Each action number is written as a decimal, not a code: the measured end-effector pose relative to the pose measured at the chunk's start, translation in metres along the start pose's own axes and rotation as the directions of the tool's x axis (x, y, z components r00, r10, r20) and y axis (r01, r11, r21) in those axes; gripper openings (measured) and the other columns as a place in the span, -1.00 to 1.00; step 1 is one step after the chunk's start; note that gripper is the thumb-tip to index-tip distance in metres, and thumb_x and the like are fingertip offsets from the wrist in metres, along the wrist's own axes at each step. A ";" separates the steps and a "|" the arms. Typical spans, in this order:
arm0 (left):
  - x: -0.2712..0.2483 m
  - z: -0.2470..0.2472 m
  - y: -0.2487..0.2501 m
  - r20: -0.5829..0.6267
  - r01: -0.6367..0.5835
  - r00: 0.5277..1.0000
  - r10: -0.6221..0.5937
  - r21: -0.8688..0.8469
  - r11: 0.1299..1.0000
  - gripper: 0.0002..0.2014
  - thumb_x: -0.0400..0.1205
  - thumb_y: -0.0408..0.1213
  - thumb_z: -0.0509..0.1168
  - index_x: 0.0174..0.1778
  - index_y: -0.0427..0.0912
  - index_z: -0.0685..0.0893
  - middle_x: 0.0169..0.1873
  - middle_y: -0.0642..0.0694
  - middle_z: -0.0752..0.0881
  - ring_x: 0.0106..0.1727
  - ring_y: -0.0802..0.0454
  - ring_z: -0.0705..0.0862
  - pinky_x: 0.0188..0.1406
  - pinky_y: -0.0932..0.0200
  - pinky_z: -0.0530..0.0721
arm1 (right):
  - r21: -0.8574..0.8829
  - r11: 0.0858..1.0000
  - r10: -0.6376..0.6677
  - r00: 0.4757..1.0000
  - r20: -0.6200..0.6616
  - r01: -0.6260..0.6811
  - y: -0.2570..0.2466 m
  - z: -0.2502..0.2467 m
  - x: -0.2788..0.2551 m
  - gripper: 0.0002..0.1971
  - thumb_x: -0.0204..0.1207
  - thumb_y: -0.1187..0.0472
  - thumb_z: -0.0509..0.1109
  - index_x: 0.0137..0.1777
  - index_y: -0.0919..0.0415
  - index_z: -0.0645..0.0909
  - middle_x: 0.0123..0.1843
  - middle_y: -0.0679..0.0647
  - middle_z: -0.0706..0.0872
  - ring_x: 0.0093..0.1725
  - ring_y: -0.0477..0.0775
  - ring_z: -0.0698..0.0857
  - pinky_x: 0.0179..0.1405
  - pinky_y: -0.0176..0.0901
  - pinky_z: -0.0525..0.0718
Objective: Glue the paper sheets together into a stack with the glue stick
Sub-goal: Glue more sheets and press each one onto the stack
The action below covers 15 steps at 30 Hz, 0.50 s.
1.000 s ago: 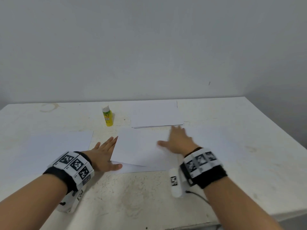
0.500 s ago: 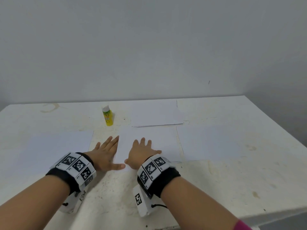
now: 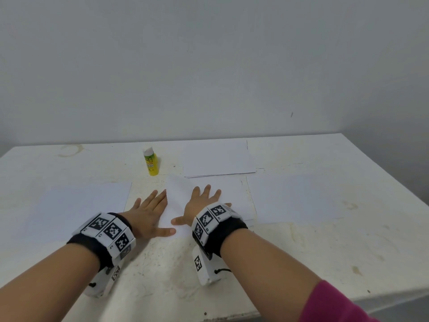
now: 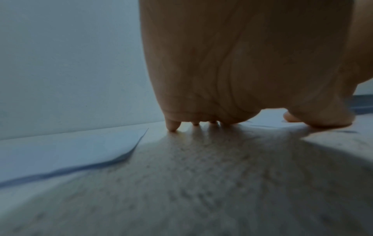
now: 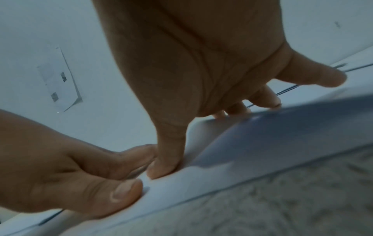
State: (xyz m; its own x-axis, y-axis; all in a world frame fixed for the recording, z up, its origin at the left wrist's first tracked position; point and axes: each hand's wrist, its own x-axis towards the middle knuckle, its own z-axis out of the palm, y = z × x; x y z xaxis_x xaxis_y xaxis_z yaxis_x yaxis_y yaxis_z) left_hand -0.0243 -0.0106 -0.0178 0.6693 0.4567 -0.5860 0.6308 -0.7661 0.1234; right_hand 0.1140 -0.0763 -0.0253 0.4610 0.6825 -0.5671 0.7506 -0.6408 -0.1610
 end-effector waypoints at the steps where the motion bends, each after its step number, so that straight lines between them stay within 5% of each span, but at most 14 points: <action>1: 0.000 0.000 0.000 0.001 0.003 1.000 -0.003 0.004 1.000 0.60 -0.29 0.78 -0.51 0.62 -0.21 -0.45 0.62 -0.06 -0.45 0.65 -0.07 -0.40 0.62 -0.26 -0.18 | 0.005 1.000 0.002 1.000 -0.005 -0.002 0.001 -0.001 0.000 0.16 0.39 -0.33 0.41 0.69 0.13 -0.30 0.71 0.19 -0.31 0.65 0.44 -0.27 0.41 0.69 0.02; 6: 0.000 0.000 0.000 0.005 0.012 1.000 -0.012 0.016 1.000 0.60 -0.31 0.77 -0.52 0.62 -0.21 -0.45 0.63 -0.07 -0.43 0.65 -0.06 -0.41 0.63 -0.24 -0.20 | 0.019 1.000 -0.020 1.000 -0.022 0.020 -0.001 0.002 0.002 -0.05 0.53 -0.26 0.30 0.71 0.12 -0.17 0.72 0.17 -0.22 0.66 0.39 -0.23 0.47 0.64 0.00; 15: -0.001 0.000 0.002 0.009 0.005 1.000 -0.005 0.022 1.000 0.59 -0.31 0.77 -0.53 0.64 -0.14 -0.41 0.65 -0.07 -0.37 0.65 -0.08 -0.40 0.62 -0.26 -0.18 | 0.012 0.996 -0.090 0.994 -0.064 0.091 -0.001 0.014 0.002 -0.07 0.54 -0.29 0.26 0.70 0.13 -0.14 0.71 0.21 -0.17 0.66 0.41 -0.24 0.55 0.50 0.04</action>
State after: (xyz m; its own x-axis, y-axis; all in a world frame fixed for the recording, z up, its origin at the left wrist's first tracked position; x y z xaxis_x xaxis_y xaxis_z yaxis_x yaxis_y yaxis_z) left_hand -0.0240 -0.0122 -0.0170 0.6621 0.4566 -0.5942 0.6256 -0.7733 0.1029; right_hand 0.1071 -0.0796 -0.0377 0.4206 0.7586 -0.4977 0.7839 -0.5800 -0.2215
